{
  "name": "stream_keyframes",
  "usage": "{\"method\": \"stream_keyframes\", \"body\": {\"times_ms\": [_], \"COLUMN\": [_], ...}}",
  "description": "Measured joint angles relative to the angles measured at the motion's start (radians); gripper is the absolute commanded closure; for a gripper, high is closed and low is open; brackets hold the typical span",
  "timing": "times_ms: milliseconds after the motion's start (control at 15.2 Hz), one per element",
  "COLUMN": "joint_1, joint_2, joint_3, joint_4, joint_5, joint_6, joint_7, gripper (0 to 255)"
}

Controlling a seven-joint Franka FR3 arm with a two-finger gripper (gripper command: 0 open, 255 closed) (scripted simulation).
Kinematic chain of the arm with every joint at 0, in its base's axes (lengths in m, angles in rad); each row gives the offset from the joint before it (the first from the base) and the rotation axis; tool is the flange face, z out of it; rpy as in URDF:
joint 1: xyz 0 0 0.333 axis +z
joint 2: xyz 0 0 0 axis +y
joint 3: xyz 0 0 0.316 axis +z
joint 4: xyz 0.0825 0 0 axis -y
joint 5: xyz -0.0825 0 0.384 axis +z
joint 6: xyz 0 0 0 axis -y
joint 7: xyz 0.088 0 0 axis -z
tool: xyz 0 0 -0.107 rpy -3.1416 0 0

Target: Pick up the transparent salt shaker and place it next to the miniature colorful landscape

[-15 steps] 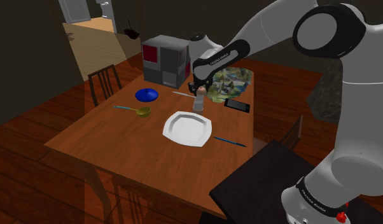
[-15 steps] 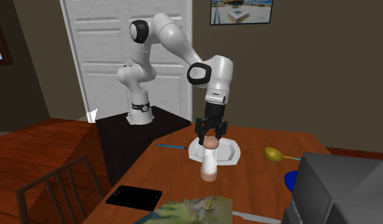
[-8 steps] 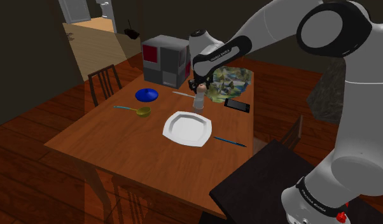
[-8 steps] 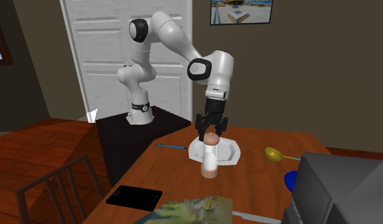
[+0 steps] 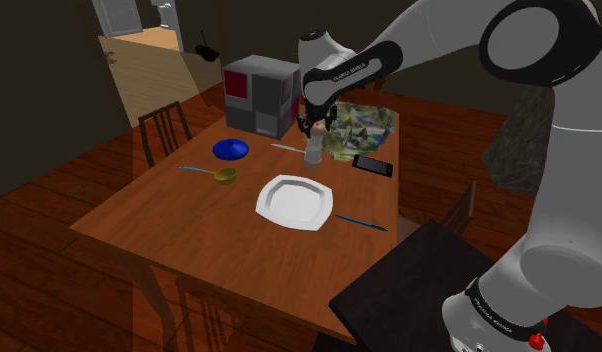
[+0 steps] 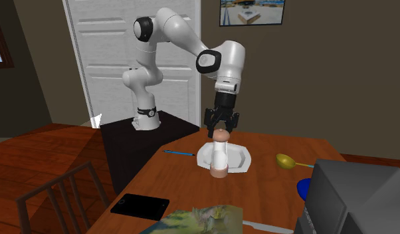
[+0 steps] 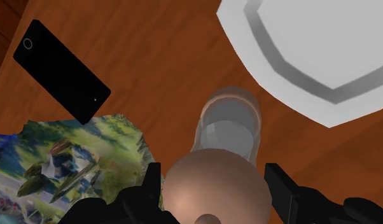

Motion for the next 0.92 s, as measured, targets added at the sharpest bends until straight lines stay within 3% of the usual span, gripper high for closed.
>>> {"method": "stream_keyframes", "body": {"times_ms": [924], "joint_1": [-0.002], "joint_2": [-0.075], "joint_3": [0.012], "joint_4": [0.082], "joint_5": [0.036], "joint_6": [-0.149], "joint_7": [-0.059], "gripper": [255]}}
